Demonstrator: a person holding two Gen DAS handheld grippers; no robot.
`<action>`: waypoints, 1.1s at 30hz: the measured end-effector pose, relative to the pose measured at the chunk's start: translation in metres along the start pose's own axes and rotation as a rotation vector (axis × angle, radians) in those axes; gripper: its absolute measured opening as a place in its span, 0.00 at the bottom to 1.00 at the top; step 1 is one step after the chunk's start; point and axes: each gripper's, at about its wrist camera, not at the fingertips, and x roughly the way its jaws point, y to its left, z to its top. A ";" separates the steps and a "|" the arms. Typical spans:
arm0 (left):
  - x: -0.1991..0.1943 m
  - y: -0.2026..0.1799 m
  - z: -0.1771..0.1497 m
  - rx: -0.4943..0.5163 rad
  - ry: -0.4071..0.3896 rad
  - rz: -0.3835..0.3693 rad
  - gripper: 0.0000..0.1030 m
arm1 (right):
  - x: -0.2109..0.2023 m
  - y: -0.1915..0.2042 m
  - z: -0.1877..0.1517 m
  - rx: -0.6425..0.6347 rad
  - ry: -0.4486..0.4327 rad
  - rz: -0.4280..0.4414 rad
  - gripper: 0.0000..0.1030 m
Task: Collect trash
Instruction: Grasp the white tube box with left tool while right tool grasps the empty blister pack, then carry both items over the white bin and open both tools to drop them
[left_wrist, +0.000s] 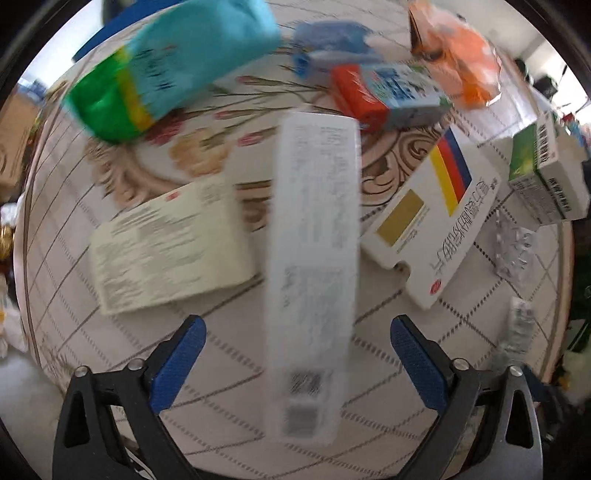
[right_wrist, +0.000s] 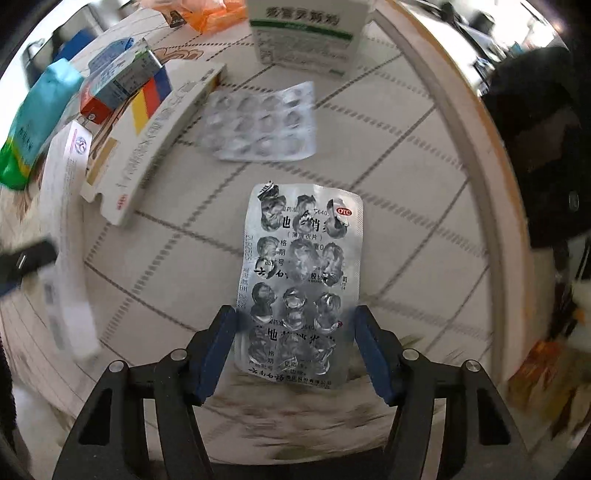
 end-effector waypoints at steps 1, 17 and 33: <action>0.003 -0.005 0.003 0.004 0.008 0.015 0.86 | 0.000 -0.008 0.002 -0.019 -0.008 -0.005 0.65; -0.010 -0.028 -0.087 -0.070 0.050 0.075 0.42 | 0.002 -0.029 -0.004 -0.144 -0.007 0.004 0.66; -0.060 -0.082 -0.148 -0.064 -0.074 0.115 0.42 | -0.019 -0.019 -0.039 -0.241 -0.131 -0.026 0.65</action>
